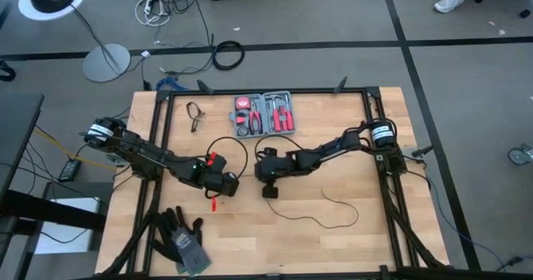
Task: Coil cords
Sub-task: Uncoil the black wire from the black spool
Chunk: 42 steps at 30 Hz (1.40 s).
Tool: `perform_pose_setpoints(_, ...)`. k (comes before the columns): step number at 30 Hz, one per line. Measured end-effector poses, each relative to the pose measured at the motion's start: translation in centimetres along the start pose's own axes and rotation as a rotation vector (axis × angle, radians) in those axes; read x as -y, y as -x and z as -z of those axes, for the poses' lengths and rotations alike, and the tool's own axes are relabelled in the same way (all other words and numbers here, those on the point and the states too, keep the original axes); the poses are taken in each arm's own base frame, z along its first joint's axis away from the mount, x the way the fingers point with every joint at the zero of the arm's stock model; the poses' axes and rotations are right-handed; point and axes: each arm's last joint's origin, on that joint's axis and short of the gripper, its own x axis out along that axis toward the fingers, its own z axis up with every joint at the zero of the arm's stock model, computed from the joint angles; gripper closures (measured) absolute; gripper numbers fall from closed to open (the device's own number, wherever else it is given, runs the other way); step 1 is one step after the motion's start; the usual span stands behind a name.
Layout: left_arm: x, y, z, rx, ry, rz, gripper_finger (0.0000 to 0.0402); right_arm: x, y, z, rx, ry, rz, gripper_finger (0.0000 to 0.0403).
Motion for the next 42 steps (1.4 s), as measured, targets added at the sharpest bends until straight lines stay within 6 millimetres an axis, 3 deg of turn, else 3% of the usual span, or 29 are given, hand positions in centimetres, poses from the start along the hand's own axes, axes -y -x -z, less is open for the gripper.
perform_pose_setpoints(4,0.0,0.0,0.0,0.008,0.001,0.001,0.0179,0.0,0.8,0.6,-0.114,-0.011,-0.025,0.0395)
perform_pose_setpoints(8,0.0,0.1,-0.1,0.008,-0.001,-0.005,0.0179,-1.0,3.0,1.3,-0.273,0.035,-0.044,0.04)
perform_pose_setpoints(12,-0.3,0.1,0.0,-0.002,-0.009,-0.031,0.0179,-2.1,6.8,2.4,-0.482,0.083,-0.082,0.0401)
perform_pose_setpoints(22,0.0,0.2,-0.1,-0.011,0.0,-0.011,0.0179,-4.1,19.3,4.0,-0.875,0.102,-0.036,0.0402)
perform_pose_setpoints(28,0.6,0.6,-0.3,-0.006,-0.016,0.011,0.0179,-4.5,23.4,4.5,-0.917,0.029,-0.063,0.0403)
perform_pose_setpoints(34,1.4,1.7,-1.0,0.015,-0.075,-0.025,0.0179,-5.2,24.0,4.2,-0.765,0.032,0.057,0.039)
perform_pose_setpoints(42,2.3,2.9,-1.7,0.026,-0.086,-0.022,0.0179,-6.6,20.4,3.4,-0.429,0.06,0.03,0.032)
